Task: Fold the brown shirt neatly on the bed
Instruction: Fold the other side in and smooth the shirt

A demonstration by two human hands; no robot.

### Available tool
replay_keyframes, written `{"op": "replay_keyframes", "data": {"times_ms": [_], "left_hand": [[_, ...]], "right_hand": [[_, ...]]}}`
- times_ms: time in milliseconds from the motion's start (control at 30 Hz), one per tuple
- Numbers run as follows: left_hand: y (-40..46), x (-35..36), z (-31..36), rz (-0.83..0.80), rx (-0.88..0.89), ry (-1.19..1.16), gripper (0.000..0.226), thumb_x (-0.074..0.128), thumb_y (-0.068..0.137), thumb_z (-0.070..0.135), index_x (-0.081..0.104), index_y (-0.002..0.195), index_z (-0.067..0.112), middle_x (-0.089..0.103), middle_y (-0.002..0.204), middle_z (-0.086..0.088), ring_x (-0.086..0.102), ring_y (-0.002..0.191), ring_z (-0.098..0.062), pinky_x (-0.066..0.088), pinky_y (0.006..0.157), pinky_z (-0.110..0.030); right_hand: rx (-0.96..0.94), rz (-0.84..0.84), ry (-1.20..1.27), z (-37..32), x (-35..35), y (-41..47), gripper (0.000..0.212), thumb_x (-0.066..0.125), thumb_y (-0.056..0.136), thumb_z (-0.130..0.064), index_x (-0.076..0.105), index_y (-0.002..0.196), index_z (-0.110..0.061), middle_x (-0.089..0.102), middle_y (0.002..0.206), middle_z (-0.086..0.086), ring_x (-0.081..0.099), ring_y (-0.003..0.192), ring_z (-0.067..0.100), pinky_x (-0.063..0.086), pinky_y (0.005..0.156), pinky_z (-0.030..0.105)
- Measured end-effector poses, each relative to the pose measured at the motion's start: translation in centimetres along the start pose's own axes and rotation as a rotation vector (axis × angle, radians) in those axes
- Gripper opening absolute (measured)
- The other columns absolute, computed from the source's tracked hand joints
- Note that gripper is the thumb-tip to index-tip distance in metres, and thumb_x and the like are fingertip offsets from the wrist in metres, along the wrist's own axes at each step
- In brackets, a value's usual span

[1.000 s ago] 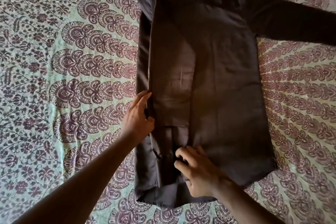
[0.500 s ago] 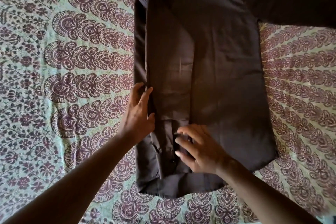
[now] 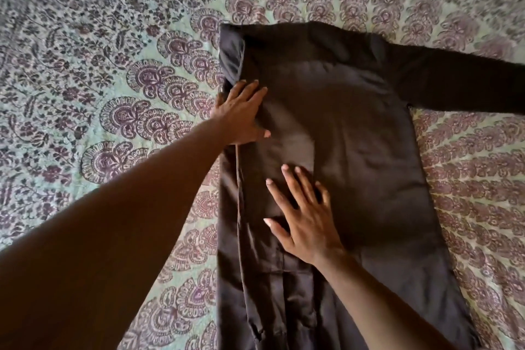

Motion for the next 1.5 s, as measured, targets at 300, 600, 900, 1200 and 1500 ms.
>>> {"op": "replay_keyframes", "data": {"times_ms": [300,600,900,1200,1500], "left_hand": [[4.7,-3.4,-1.1,0.550,-0.298,-0.632,0.040,0.067,0.079,-0.003,0.066,0.118,0.007,0.044,0.138,-0.015,0.044,0.123,-0.025,0.037,0.109,-0.024],[8.1,-5.2,-0.5,0.589,-0.697,-1.059,0.027,0.075,0.090,0.016,0.067,0.116,0.014,0.069,0.103,0.000,0.067,0.100,-0.016,0.051,0.072,-0.019],[8.6,-3.0,-2.4,0.689,-0.615,-1.271,0.027,0.058,0.085,-0.004,0.055,0.097,0.020,0.061,0.087,0.005,0.058,0.073,-0.010,0.047,0.059,-0.022],[9.8,-3.1,-4.1,0.582,-0.587,-1.145,0.050,0.042,0.077,-0.012,0.077,0.086,0.023,0.076,0.100,-0.005,0.071,0.087,-0.018,0.057,0.069,-0.022],[3.5,-2.1,-1.4,0.637,-0.222,-0.416,0.040,0.061,0.078,0.017,0.062,0.118,0.020,0.047,0.132,-0.014,0.047,0.121,-0.029,0.045,0.101,-0.040]], "right_hand": [[0.012,0.002,0.025,0.3,0.0,0.3,0.077,0.045,0.095,-0.067,0.020,0.163,-0.040,0.003,0.175,0.001,0.007,0.161,0.023,0.029,0.118,0.056],[0.000,-0.029,0.012,0.5,0.0,0.5,0.080,0.049,0.092,-0.067,0.024,0.162,-0.038,0.007,0.174,0.003,0.011,0.160,0.025,0.032,0.113,0.058],[-0.001,-0.033,0.013,0.5,-0.1,0.4,0.082,0.051,0.090,-0.066,0.023,0.162,-0.038,0.007,0.174,0.005,0.013,0.160,0.026,0.034,0.112,0.058],[-0.005,-0.022,0.017,0.6,0.1,0.4,0.083,0.051,0.090,-0.065,0.022,0.163,-0.037,0.007,0.174,0.005,0.011,0.160,0.025,0.033,0.112,0.058],[-0.012,-0.014,0.010,0.5,0.2,0.4,0.080,0.048,0.093,-0.065,0.022,0.163,-0.037,0.006,0.174,0.004,0.009,0.161,0.024,0.030,0.114,0.057]]}}
Point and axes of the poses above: each hand's wrist, its own y-axis towards the middle knuckle, its own x-axis out of the palm, z = x × y, the point moved 2 cm from there along y, towards the middle knuckle
